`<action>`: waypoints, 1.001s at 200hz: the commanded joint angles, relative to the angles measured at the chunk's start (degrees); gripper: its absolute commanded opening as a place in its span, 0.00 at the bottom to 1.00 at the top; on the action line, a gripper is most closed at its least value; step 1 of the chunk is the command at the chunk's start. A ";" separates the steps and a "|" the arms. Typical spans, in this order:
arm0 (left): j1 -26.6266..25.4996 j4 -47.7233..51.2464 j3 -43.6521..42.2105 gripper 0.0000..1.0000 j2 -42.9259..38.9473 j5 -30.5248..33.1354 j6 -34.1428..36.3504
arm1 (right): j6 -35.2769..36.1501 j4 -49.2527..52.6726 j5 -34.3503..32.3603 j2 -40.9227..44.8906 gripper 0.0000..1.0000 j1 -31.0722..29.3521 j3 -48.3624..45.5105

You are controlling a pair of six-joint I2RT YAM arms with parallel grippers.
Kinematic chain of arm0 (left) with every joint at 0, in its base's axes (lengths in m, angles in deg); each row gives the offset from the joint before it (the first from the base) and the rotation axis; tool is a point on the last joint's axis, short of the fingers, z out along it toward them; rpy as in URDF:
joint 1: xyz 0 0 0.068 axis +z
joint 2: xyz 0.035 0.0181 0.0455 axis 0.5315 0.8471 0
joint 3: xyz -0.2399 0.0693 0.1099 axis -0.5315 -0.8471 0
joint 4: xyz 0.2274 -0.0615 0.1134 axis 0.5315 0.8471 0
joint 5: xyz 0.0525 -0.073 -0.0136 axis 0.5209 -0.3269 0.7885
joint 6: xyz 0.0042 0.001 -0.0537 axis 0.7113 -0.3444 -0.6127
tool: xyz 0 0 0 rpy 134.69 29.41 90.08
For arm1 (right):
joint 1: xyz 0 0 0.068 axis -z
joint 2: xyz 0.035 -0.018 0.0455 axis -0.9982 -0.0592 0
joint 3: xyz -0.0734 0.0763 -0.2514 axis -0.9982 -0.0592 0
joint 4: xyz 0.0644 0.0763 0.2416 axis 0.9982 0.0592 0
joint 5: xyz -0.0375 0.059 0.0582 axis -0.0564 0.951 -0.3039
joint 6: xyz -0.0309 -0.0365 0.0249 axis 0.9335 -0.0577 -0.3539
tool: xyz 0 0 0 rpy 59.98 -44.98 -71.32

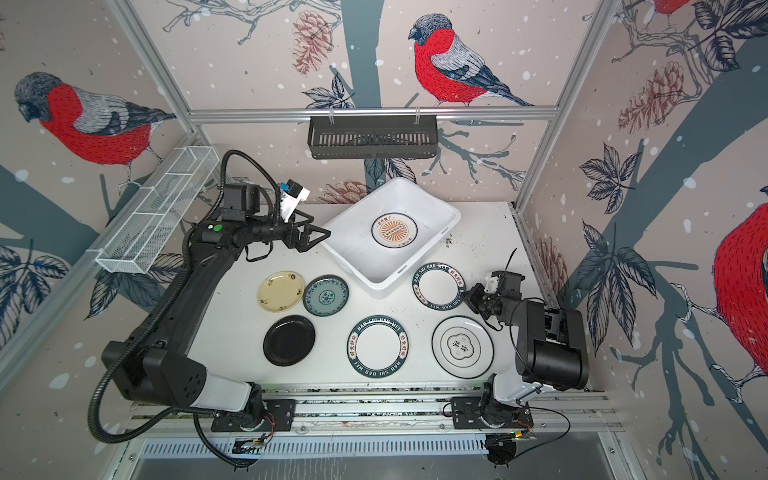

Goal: Place the plates into the plastic bin on the countertop
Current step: 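Close the right gripper on the rim of the green-rimmed plate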

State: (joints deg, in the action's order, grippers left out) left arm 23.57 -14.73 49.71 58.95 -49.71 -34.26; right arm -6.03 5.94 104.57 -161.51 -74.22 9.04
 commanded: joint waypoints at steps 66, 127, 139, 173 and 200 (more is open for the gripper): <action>-0.22 -1.38 -0.07 0.98 -0.40 -0.69 0.15 | -1.02 0.93 -1.75 -0.72 0.14 0.02 -0.10; -0.24 -1.29 0.06 0.98 -0.67 -0.69 0.06 | -1.75 0.09 -0.46 -0.98 0.14 0.01 -0.17; -0.27 -1.42 0.10 0.98 -0.71 -0.69 -0.03 | -1.81 -0.21 0.37 -1.29 0.14 0.03 -0.11; -0.30 -1.48 0.05 0.98 -0.75 -0.78 -0.20 | -1.90 -0.04 0.37 -1.34 0.14 0.05 -0.10; -0.42 -1.56 0.03 0.98 -0.84 -0.71 -0.20 | -1.90 -0.12 0.40 -1.06 0.15 0.02 -0.45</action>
State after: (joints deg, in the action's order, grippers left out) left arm 23.27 -14.77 49.69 58.58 -49.73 -34.32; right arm -7.63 3.99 105.86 -162.62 -74.20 8.95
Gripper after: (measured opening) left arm 0.977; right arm 0.146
